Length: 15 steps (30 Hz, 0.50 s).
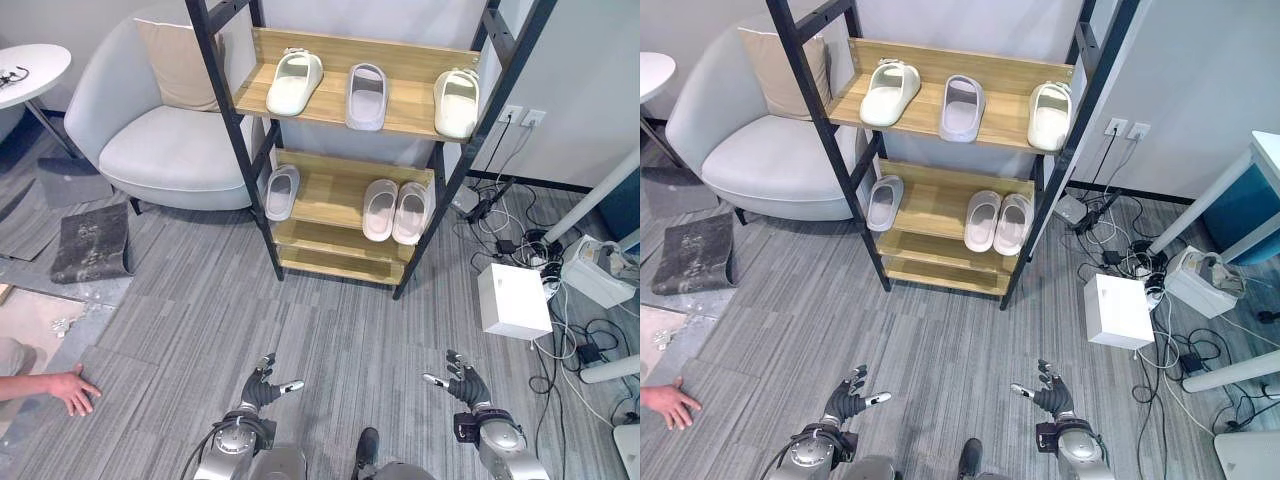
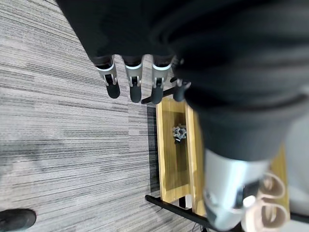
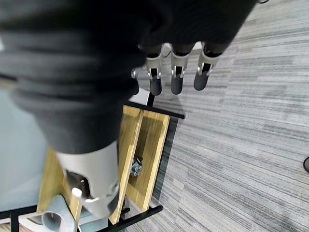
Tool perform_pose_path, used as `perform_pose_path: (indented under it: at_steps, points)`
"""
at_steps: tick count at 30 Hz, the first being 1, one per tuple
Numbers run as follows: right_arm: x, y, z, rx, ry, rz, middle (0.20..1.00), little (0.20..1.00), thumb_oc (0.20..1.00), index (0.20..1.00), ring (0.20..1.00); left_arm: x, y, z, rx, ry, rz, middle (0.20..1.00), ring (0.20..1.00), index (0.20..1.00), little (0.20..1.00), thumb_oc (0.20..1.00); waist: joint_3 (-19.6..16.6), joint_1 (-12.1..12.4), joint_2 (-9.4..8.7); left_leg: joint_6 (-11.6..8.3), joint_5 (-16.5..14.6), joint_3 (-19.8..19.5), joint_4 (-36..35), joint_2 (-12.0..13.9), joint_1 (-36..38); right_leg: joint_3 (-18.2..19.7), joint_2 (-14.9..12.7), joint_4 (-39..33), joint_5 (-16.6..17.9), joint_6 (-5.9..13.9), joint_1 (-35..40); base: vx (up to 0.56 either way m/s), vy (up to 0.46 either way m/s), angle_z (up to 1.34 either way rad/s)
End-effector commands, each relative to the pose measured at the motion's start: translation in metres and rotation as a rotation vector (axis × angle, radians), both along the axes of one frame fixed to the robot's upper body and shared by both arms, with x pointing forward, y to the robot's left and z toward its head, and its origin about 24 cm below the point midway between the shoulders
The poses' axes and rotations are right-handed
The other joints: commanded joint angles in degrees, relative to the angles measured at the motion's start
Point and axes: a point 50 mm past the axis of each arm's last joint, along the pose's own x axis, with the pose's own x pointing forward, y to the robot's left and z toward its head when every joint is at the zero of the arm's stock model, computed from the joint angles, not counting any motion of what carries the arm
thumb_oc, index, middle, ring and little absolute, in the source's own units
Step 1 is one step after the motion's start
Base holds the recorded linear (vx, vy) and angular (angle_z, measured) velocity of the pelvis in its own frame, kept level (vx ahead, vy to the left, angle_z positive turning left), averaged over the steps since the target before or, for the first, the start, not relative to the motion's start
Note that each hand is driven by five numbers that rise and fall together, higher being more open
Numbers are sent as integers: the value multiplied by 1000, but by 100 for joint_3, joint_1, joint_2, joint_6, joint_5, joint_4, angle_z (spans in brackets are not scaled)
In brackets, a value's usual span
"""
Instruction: Arrange the slippers neatly on the shoe rack.
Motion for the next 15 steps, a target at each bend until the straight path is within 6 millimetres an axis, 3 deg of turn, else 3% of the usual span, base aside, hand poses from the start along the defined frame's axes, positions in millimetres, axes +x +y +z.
perform_pose_path:
  at_steps: [1, 2, 4, 6, 9, 12, 15]
  points:
    - [16, -1, 19, 9, -126, 21, 1000, 1000, 1000, 1000, 1000, 11, 5, 17, 25, -99, -31, 1000, 1000, 1000, 1000, 1000, 105, 199, -32, 367, 350, 185, -1712, -261, 561, 294, -97, 14, -274, 954, 153, 266, 68, 7]
    - [16, 1, 19, 2, -127, 36, 1000, 1000, 1000, 1000, 1000, 8, 7, 15, 33, -87, -28, 1000, 1000, 1000, 1000, 1000, 55, 241, 11, 355, 678, 54, -2436, -218, 497, 371, -11, -7, -341, 971, 215, 284, 86, -22]
    - [16, 2, 18, -12, -117, 56, 1000, 1000, 1000, 1000, 1000, 3, 9, 11, 43, -61, -27, 1000, 1000, 1000, 1000, 1000, 16, 291, 115, 337, 1244, -63, -3223, -144, 383, 472, 159, -13, -446, 946, 354, 280, 87, -33]
    - [18, 3, 19, -22, -121, 66, 1000, 1000, 1000, 1000, 1000, -1, 11, 7, 51, -37, -23, 1000, 1000, 1000, 1000, 1000, -10, 334, 167, 296, 1530, -77, -3617, -164, 277, 614, 284, -9, -517, 924, 488, 258, 93, -43]
    - [20, 7, 17, -15, -113, 75, 1000, 1000, 1000, 1000, 1000, -11, 16, 1, 44, -6, 21, 1000, 1000, 1000, 1000, 1000, -161, 415, 174, 376, 1596, -293, -3839, -272, 481, 840, 351, 81, -621, 934, 588, 284, 150, -76]
    - [23, 12, 19, 1, -124, 83, 1000, 1000, 1000, 1000, 1000, -15, 20, -3, 47, 13, 45, 1000, 1000, 1000, 1000, 1000, -270, 438, 99, 451, 1521, -157, -3811, -334, 616, 916, 284, 384, -756, 993, 585, 280, 156, -37]
    - [27, 20, 20, -2, -128, 120, 1000, 1000, 1000, 1000, 1000, -14, 23, -1, 48, 1, 60, 1000, 1000, 1000, 1000, 1000, -285, 527, 51, 632, 1279, 61, -3650, -362, 745, 768, 130, 1191, -696, 1250, 334, 161, 131, -38]
